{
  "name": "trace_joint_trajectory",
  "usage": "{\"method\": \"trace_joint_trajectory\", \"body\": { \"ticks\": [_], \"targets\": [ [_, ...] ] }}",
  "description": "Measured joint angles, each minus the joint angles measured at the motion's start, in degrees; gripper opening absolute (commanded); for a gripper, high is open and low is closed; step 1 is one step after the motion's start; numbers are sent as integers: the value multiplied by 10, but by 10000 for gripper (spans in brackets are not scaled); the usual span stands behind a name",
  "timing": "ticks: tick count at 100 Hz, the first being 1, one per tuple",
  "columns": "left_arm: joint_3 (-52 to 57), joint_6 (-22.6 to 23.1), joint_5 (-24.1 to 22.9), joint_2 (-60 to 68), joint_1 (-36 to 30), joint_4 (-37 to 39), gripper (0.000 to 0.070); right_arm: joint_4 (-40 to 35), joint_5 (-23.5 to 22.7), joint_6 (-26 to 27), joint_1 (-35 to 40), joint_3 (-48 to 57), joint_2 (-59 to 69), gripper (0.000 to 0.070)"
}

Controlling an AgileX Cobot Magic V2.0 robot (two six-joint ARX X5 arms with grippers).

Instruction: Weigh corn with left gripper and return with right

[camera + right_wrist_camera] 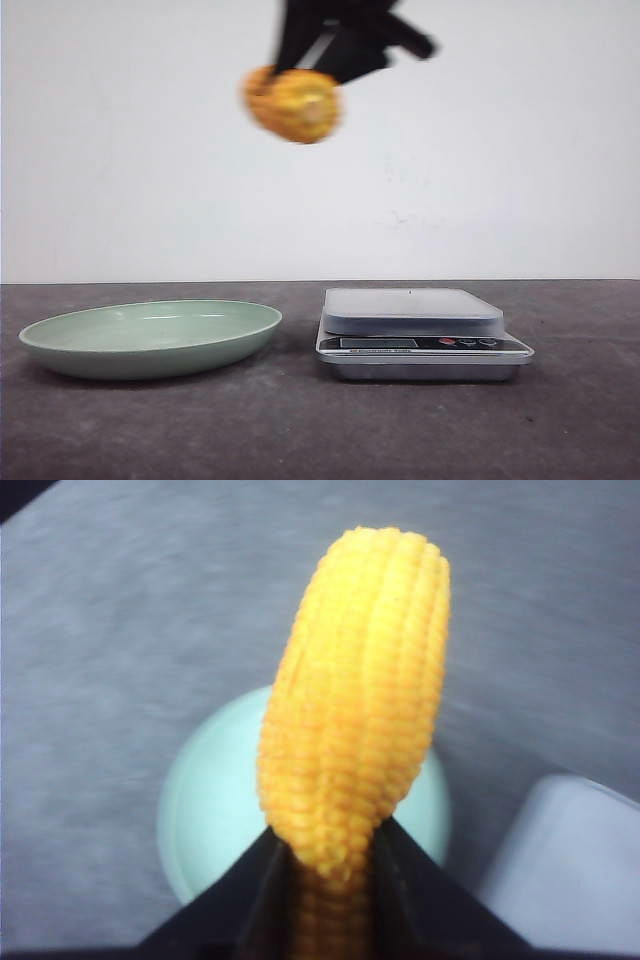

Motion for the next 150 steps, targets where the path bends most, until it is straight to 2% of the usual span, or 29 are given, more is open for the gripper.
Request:
{"method": "trace_joint_trajectory", "body": {
  "ticks": [13, 31, 55, 59, 63, 69, 70, 73, 77, 80, 96, 111, 131, 150],
  "targets": [
    [0, 2, 0, 0, 0, -1, 502, 20, 2, 12, 30, 45, 65, 0],
    [0, 2, 0, 0, 0, -6, 502, 28, 12, 34, 30, 108, 176, 0],
    [0, 3, 0, 0, 0, -10, 502, 32, 13, 96, 19, 121, 275, 7],
    [0, 3, 0, 0, 0, -12, 502, 31, 13, 104, 19, 121, 282, 48],
    [0, 3, 0, 0, 0, -14, 502, 31, 12, 110, 19, 121, 287, 124],
    [0, 3, 0, 0, 0, -21, 502, 32, 13, 116, 20, 121, 290, 337],
    [0, 3, 0, 0, 0, -22, 502, 32, 13, 116, 20, 121, 291, 352],
    [0, 3, 0, 0, 0, -26, 502, 32, 13, 118, 21, 121, 291, 455],
    [0, 3, 0, 0, 0, -27, 502, 33, 13, 119, 21, 121, 291, 534],
    [0, 3, 0, 0, 0, -27, 502, 36, 13, 120, 22, 121, 291, 562],
    [0, 3, 0, 0, 0, -27, 503, 43, 12, 119, 20, 121, 289, 563],
    [0, 3, 0, 0, 0, -27, 503, -10, 9, 88, -5, 121, 250, 563],
    [0, 3, 1, 0, 0, -27, 503, -98, 12, 19, -110, 122, 98, 563],
    [0, 3, 28, 0, 0, -27, 503, -191, 5, -45, -224, 123, -70, 562]
  ]
}}
